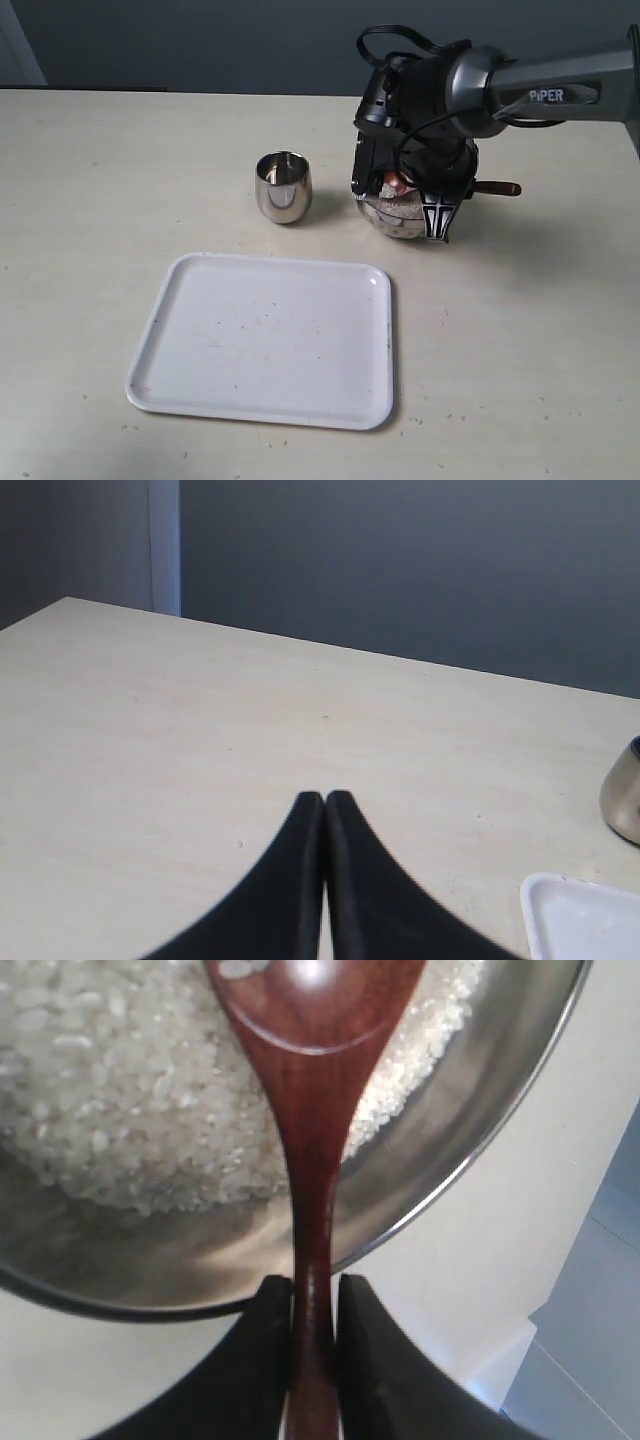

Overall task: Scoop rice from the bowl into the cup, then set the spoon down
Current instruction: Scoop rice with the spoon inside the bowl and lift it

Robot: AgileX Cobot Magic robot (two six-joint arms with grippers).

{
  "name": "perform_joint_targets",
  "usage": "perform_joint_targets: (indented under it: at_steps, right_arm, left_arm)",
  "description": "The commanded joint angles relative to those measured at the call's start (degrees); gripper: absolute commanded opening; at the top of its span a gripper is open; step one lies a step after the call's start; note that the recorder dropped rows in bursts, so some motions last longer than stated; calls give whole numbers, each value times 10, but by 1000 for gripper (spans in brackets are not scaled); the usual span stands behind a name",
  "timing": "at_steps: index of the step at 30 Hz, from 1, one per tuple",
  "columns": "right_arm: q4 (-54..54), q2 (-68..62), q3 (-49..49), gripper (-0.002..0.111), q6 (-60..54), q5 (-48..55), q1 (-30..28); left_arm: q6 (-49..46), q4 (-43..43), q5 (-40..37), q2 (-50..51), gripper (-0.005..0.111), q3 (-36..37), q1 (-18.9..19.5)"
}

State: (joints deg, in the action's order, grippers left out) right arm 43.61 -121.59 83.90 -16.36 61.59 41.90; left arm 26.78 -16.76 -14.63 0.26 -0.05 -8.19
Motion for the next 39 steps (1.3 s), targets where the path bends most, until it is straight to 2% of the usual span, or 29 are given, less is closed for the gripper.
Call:
perform_joint_targets:
  at_steps: [1, 39]
  right_arm:
    - [-20, 8, -2, -1, -9, 9, -3]
    - [-65, 62, -2, -1, -12, 16, -13]
  left_arm:
    - [1, 0, 5, -3, 1, 1, 1]
    - [1, 0, 5, -3, 1, 1, 1]
